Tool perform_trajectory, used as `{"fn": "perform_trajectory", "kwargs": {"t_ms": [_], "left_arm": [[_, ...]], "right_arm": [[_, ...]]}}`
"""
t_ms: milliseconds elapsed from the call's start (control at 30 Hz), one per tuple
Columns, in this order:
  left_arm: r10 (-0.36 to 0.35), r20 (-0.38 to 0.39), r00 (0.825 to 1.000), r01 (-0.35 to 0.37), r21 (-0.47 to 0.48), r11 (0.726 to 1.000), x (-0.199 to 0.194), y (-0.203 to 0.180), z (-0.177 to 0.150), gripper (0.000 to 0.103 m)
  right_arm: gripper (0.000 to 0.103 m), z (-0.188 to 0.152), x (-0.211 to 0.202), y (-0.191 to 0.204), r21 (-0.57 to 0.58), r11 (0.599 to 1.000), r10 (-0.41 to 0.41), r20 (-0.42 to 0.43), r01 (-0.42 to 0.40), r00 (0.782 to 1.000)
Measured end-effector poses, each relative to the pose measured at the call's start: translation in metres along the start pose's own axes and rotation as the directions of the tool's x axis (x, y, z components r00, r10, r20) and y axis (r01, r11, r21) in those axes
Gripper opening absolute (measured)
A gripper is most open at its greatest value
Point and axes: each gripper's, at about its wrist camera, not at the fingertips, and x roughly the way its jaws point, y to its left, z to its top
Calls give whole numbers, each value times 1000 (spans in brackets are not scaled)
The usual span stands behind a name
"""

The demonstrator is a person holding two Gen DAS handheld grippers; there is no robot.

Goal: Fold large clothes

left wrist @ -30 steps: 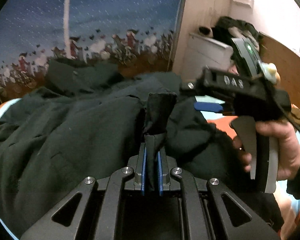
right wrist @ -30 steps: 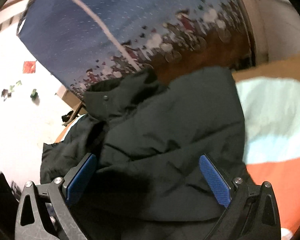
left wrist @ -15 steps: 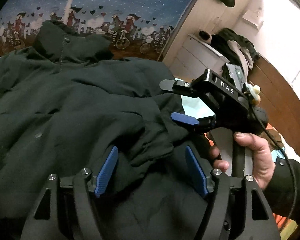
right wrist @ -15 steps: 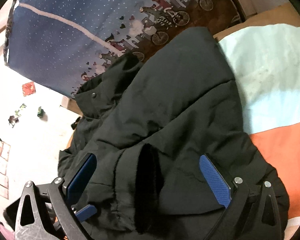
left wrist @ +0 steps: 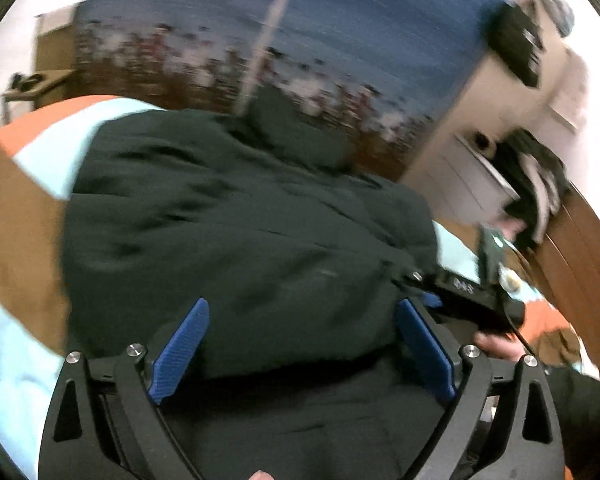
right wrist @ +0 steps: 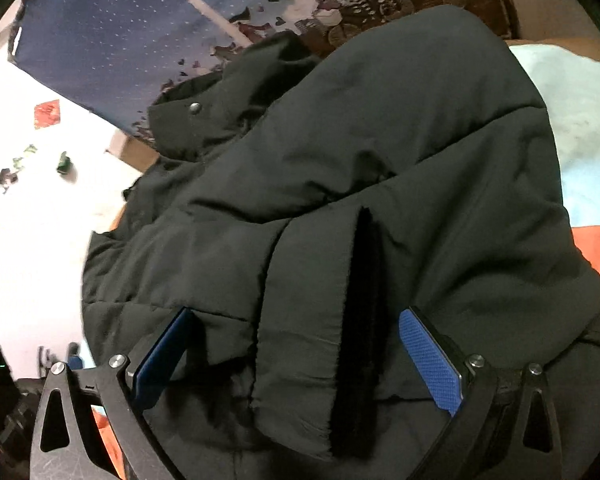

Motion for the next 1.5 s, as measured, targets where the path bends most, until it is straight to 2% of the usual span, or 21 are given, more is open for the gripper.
{"fn": "perform_trajectory", "kwargs": {"t_ms": [33,67,100,167,200,233,267,300,467,600,700,800,900,1100,1167,1233,1300,1367,1433,1500], "left_arm": [[18,8,1000,-18,-11,1000,-6,8,1,93],[37,16,999,-36,-21,999,-13,18,2,94],[56,21,998,-55,-30,998,-18,27,4,94],[102,32,994,-99,-64,993,-30,48,9,94],[120,37,992,-117,-80,990,-34,56,10,94],[137,39,990,-133,-94,987,-37,63,11,94],[153,42,987,-148,-106,983,-41,69,11,94],[170,42,984,-164,-121,979,-45,77,12,94],[207,23,978,-203,-127,971,-54,92,15,94],[242,51,969,-235,-117,965,-58,100,17,94],[254,42,966,-246,-134,960,-48,105,21,94],[260,34,965,-252,-151,956,-31,109,29,94],[272,39,961,-264,-152,953,-16,111,37,94],[335,1,942,-334,-68,940,33,116,40,94],[336,-9,942,-335,-71,939,41,117,38,94],[313,-13,950,-313,-78,947,44,117,35,94],[300,1,954,-300,-59,952,43,112,34,94],[286,23,958,-286,-19,958,42,104,33,94],[281,31,959,-281,27,959,45,93,33,94],[280,27,960,-281,61,958,53,84,33,94]], "right_arm": [[81,-1,0,3,-10,1000,-11,-2,11,1000],[72,-2,1,6,-18,1000,-24,-23,24,999],[69,-4,1,10,-23,998,-55,-22,54,998],[46,-9,-4,12,-23,995,-94,-24,93,995],[41,-11,-8,14,-23,995,-101,-21,101,995],[28,-13,-11,16,-26,995,-101,-16,101,995],[9,-14,-16,17,-33,995,-98,-7,97,995],[6,-14,-24,18,-34,995,-90,9,90,996],[5,-8,-57,26,-46,998,-33,86,37,996],[5,9,-97,32,-73,994,-65,206,82,976],[5,24,-116,20,-51,994,-79,256,95,963],[5,32,-121,6,-3,997,-70,276,74,959],[5,37,-115,6,-17,993,-109,286,119,952],[7,32,-80,-7,-56,971,-215,222,232,951],[9,31,-71,-15,-41,970,-229,187,241,955],[11,32,-68,-22,-28,972,-227,162,234,960],[25,31,-73,-22,-34,965,-250,177,260,952],[59,29,-80,-17,-58,954,-277,214,295,937],[76,23,-87,-4,-119,941,-277,270,318,922],[76,18,-81,10,-211,923,-260,273,322,926]]}}
